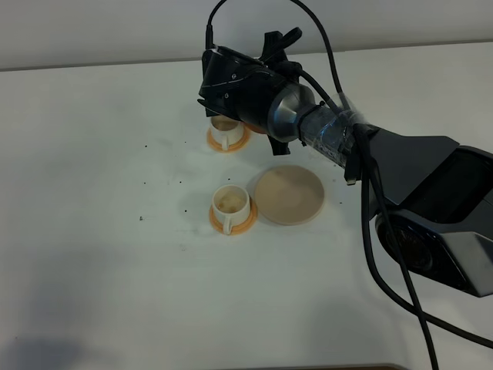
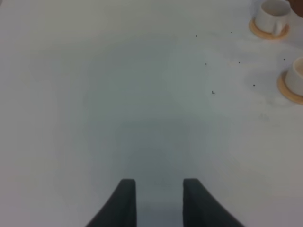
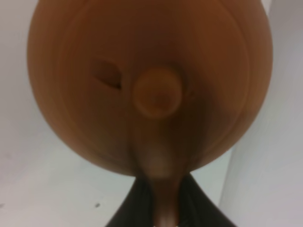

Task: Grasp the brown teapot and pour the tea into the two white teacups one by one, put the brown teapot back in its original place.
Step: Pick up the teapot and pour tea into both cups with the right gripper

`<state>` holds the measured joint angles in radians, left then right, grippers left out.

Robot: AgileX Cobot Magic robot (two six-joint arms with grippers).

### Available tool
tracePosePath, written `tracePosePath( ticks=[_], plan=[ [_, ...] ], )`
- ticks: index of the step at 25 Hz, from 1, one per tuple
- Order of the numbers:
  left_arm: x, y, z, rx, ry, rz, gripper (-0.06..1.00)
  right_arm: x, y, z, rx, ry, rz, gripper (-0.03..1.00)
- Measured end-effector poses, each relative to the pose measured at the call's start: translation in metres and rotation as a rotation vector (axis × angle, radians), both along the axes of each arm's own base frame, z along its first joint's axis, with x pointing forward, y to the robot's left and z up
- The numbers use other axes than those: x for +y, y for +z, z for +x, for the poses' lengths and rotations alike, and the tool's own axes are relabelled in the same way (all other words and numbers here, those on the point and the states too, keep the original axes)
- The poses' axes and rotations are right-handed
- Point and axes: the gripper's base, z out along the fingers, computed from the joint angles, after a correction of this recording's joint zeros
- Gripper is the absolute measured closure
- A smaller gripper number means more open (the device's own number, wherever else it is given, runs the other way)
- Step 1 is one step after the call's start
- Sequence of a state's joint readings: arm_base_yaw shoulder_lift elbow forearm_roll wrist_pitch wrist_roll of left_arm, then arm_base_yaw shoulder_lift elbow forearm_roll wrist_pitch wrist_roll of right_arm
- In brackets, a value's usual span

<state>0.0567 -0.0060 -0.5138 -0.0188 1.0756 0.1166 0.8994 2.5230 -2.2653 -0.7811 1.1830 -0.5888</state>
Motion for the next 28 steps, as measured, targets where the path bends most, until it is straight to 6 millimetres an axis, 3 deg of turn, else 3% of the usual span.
tracePosePath(
  ticks=[22,28],
  plan=[
    [0.0000,0.0000,0.0000,0.000,0.000,0.000,0.70,0.0035,0.0064,0.0078,-0.085,0.156,-0.114,0.88],
    [0.0000,0.0000,0.0000,0.000,0.000,0.000,0.70,0.0042,-0.0018,0.0096,-0.089,0.172,-0.147,0.88]
  ],
)
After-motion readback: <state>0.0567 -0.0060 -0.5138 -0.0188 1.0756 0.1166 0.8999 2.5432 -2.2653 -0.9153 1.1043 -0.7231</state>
